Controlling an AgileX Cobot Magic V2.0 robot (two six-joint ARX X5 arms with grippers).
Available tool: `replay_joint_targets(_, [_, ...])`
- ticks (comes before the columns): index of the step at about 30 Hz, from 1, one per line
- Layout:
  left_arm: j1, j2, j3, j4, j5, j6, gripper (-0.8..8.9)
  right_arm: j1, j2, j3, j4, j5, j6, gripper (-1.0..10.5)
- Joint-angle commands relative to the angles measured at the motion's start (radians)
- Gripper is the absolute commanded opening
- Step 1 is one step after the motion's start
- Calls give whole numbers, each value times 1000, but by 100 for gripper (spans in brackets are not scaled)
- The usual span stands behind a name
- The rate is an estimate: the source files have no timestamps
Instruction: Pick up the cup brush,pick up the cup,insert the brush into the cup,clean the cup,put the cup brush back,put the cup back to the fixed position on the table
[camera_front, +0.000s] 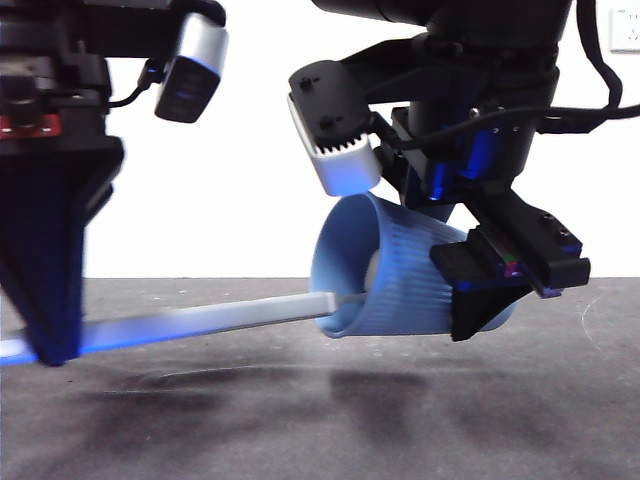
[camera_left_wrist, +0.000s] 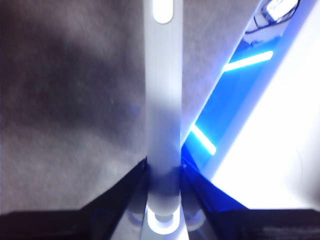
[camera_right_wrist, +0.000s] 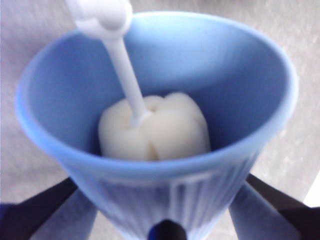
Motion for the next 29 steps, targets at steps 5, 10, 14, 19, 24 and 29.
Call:
replay_joint_targets(5, [0, -32, -3, -64, -2, -10, -9, 7, 10, -4, 5, -7, 26, -12])
replay_joint_targets(10, [10, -82, -3, -145, -61, -10, -9, 7, 10, -4, -2, -3, 26, -12])
replay_joint_targets(14, [34, -134, -3, -219, -77, -10, -9, 7, 10, -4, -2, -3, 36, -12])
replay_joint_targets(19, [67, -217, -4, -278, -111, -15, -9, 7, 10, -4, -2, -2, 65, -12])
replay_joint_targets(24, [109, -311, -4, -348, -124, -21, -9, 7, 10, -4, 3, -3, 118, -12])
replay_joint_targets(29, [144, -412, -4, -423, -125, -41, -9, 6, 5, -4, 17, -2, 225, -12])
